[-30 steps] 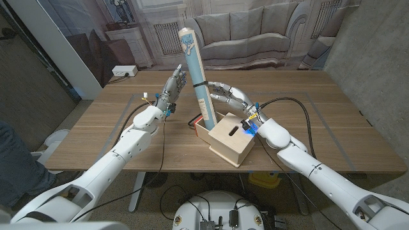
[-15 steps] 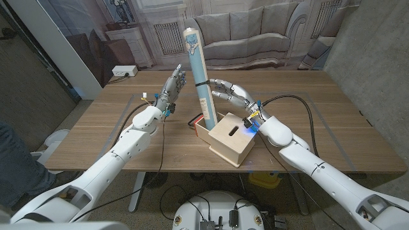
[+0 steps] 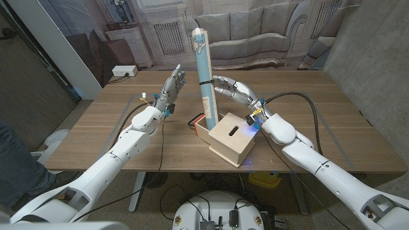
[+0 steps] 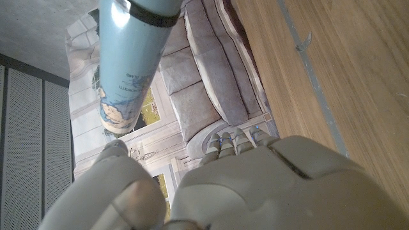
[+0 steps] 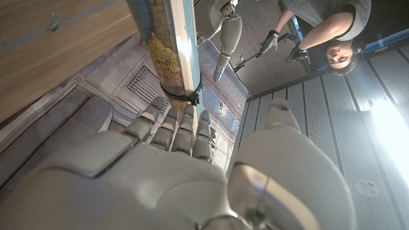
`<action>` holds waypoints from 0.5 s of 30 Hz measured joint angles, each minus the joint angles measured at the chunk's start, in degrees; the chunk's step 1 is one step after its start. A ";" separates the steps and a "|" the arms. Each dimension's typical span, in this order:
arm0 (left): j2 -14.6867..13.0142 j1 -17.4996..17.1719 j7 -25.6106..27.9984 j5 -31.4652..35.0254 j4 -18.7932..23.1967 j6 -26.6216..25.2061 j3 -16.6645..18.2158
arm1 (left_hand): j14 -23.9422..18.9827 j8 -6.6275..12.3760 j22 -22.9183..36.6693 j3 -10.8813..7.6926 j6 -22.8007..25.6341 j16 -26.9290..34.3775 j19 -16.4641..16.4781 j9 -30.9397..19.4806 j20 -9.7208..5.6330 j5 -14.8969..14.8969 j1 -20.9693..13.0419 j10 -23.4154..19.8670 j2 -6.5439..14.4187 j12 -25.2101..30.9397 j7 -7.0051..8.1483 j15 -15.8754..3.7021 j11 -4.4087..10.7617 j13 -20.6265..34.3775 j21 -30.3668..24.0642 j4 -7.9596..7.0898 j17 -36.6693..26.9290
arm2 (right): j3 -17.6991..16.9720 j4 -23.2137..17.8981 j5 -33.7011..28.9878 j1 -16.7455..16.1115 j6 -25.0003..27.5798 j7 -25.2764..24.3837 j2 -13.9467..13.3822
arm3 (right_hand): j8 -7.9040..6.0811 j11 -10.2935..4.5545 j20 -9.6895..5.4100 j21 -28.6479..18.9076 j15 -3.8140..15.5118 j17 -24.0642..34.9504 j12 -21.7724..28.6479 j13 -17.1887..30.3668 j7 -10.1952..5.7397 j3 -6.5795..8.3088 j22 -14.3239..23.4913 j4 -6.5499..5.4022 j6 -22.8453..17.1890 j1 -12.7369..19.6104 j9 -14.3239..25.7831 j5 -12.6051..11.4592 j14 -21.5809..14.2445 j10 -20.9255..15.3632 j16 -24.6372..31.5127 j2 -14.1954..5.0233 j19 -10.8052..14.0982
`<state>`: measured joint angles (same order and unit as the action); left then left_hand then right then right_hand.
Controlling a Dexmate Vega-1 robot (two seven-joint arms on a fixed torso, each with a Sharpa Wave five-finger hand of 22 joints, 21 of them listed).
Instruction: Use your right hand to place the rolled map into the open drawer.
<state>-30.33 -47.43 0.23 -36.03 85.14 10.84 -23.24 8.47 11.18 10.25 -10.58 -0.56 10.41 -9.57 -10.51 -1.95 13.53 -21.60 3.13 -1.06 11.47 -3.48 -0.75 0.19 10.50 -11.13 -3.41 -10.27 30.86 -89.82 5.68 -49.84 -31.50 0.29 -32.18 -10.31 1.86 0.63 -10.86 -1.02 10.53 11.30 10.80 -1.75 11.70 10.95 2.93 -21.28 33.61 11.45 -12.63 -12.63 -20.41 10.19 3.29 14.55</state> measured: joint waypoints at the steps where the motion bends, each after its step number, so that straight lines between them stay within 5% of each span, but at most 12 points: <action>1: -0.03 -0.06 0.04 0.00 0.10 -0.01 0.01 | 0.00 0.00 0.00 0.00 0.00 0.00 0.00 0.00 0.00 0.00 0.00 0.00 0.00 0.00 0.00 0.00 0.00 0.00 0.00 0.00 0.00 | -0.12 -0.19 0.00 -0.05 0.04 -0.10 -0.12 | 0.00 0.06 0.00 0.00 0.00 0.00 0.00 0.00 0.00 0.00 -0.06 0.00 0.00 0.00 0.00 0.00 0.00 0.11 0.00 0.00 0.00; 15: -0.27 -0.81 0.68 0.04 0.99 -0.02 0.23 | 0.00 0.00 0.00 0.00 0.00 0.00 0.00 0.00 0.00 0.00 0.00 0.00 0.00 0.00 0.00 0.00 0.00 0.00 0.00 0.00 0.00 | -1.44 -1.48 -1.04 -0.48 0.56 -1.65 -0.99 | 0.00 -0.23 0.21 0.00 0.00 0.00 0.00 0.00 -0.09 0.00 -0.30 0.00 0.52 -0.27 0.00 0.00 0.00 0.39 0.00 0.31 -0.21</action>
<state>-30.60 -48.24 0.91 -35.99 86.13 10.82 -23.00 8.47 11.18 10.25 -10.58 -0.56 10.41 -9.57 -10.51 -1.95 13.53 -21.60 3.13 -1.06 11.47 -3.48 -0.75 0.19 10.50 -11.13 -3.41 -10.26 29.41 -91.29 4.64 -50.32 -30.95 -1.36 -33.17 -10.31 1.63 0.84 -10.86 -1.02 10.53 11.30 10.80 -1.84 11.70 10.66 2.93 -20.76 33.34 11.45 -12.63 -12.63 -20.02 10.18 3.60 14.35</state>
